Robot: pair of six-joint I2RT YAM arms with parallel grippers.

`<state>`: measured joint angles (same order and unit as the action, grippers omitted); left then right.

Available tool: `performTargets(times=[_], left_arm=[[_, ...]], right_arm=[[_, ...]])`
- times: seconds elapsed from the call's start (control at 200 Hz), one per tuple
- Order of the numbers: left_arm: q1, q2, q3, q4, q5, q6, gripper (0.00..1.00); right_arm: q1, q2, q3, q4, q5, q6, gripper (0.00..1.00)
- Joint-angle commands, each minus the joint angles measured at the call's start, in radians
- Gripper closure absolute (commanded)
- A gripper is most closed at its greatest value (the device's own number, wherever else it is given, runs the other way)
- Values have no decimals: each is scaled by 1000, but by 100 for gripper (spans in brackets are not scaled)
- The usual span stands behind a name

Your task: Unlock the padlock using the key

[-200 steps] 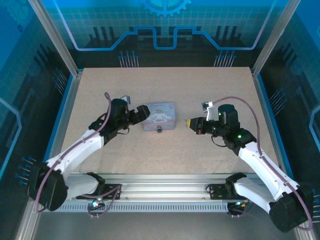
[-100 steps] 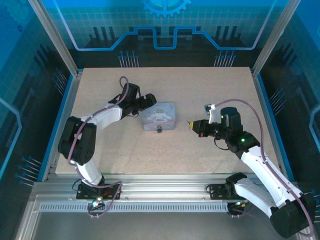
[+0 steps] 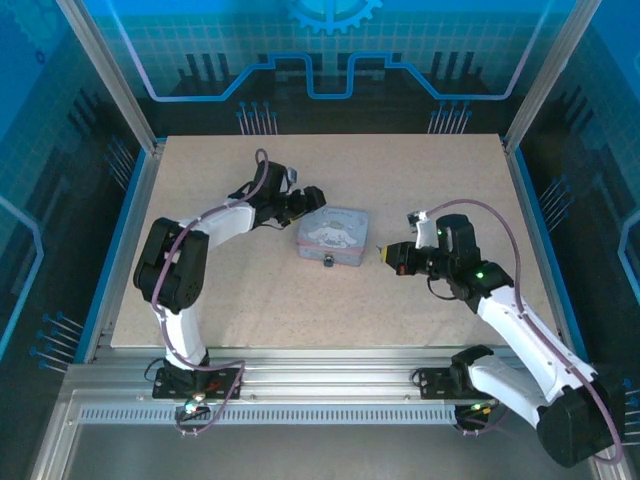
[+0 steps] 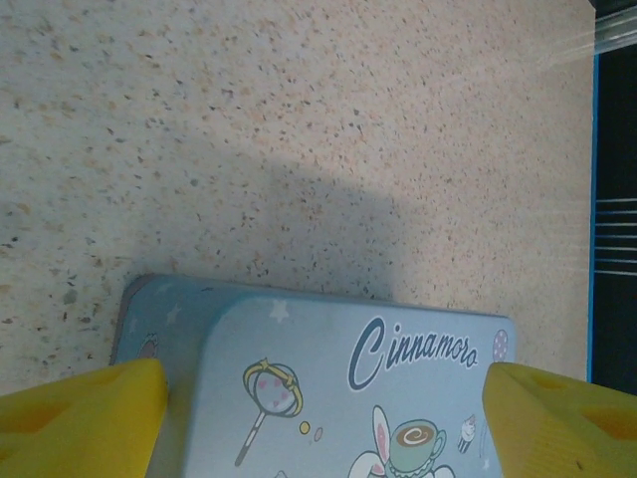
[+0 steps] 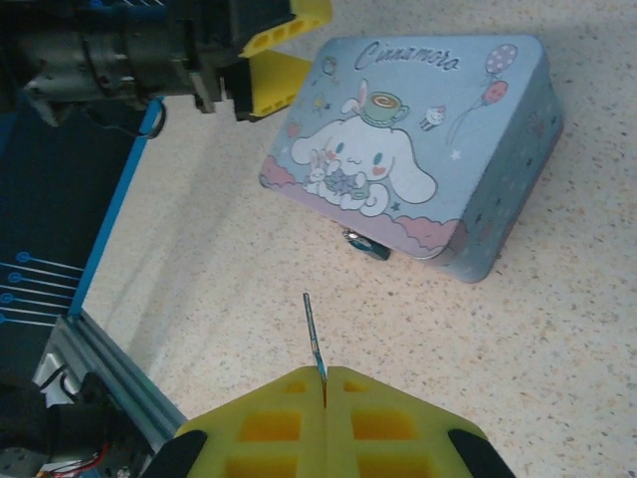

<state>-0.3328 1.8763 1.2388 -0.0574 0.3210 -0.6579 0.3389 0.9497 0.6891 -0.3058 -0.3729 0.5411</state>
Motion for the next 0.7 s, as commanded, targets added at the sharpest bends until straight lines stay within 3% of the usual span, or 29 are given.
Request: performTargets(times=[0.0, 0.1, 0.145, 0.295, 0.45, 0.695], left_arm=[[-11, -89, -60, 15, 7, 38, 14], [-14, -185, -142, 41, -28, 46, 10], [-16, -233, -182, 47, -38, 46, 1], [-63, -375, -320, 72, -75, 56, 1], [-199, -490, -459, 152, -205, 107, 1], [-333, -475, -606, 372, -277, 97, 1]], right_arm=[[-14, 37, 55, 4, 37, -25, 100], [-15, 81, 98, -5, 84, -36, 100], [-16, 103, 118, -9, 108, -42, 100], [-21, 193, 184, -25, 192, -64, 100], [-43, 295, 263, -24, 251, -73, 100], [-60, 448, 367, -22, 305, -98, 100]])
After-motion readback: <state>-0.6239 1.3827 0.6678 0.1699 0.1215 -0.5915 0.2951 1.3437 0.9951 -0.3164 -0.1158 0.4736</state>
